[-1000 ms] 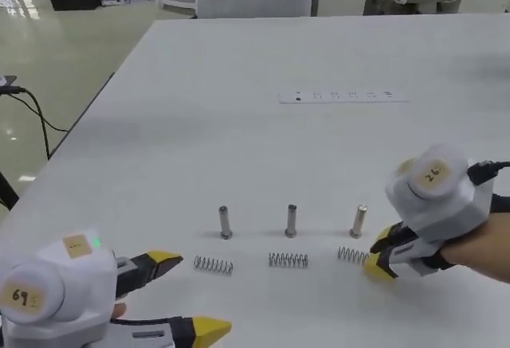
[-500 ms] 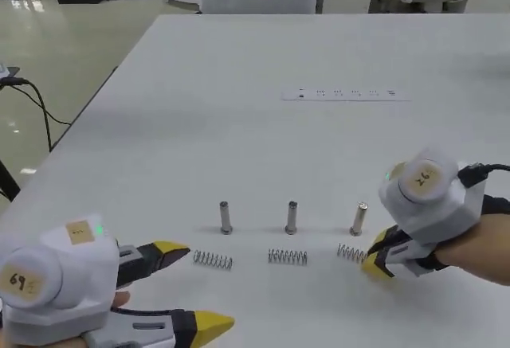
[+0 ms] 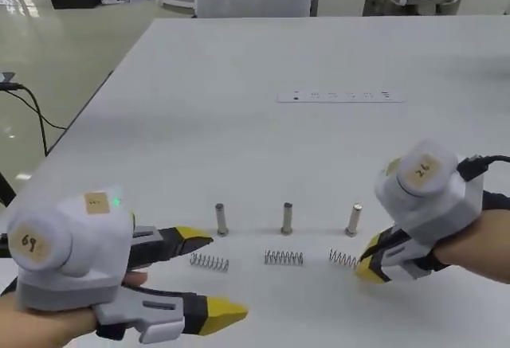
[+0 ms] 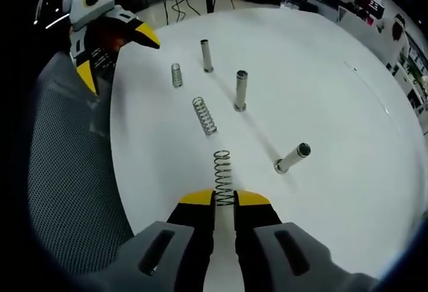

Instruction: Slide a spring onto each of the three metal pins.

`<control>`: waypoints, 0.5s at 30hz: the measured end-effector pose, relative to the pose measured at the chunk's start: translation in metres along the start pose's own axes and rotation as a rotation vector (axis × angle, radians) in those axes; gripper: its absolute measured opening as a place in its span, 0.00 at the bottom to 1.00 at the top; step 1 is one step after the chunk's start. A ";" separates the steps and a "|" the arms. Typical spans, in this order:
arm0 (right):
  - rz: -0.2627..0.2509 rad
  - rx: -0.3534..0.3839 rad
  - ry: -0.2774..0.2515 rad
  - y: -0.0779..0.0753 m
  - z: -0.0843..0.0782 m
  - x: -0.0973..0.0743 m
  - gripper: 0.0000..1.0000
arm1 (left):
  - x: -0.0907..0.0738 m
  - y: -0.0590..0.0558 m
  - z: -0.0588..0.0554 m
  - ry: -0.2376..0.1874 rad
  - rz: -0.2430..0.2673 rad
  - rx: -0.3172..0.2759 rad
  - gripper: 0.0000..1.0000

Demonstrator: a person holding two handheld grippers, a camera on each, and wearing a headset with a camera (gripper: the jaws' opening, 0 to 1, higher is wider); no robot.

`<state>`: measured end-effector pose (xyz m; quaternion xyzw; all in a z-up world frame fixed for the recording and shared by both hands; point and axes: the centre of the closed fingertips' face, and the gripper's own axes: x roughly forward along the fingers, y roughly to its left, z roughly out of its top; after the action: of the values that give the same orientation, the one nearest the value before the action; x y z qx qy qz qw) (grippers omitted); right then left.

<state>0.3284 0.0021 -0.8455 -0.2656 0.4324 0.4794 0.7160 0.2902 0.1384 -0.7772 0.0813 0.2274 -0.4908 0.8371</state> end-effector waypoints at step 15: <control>0.069 -0.084 -0.053 0.027 0.043 -0.027 0.08 | 0.026 -0.002 0.039 -0.048 -0.077 0.042 0.45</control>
<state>0.3149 0.0346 -0.7996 -0.2675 0.4016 0.5285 0.6985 0.3115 0.1030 -0.7549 0.0782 0.1996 -0.5290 0.8211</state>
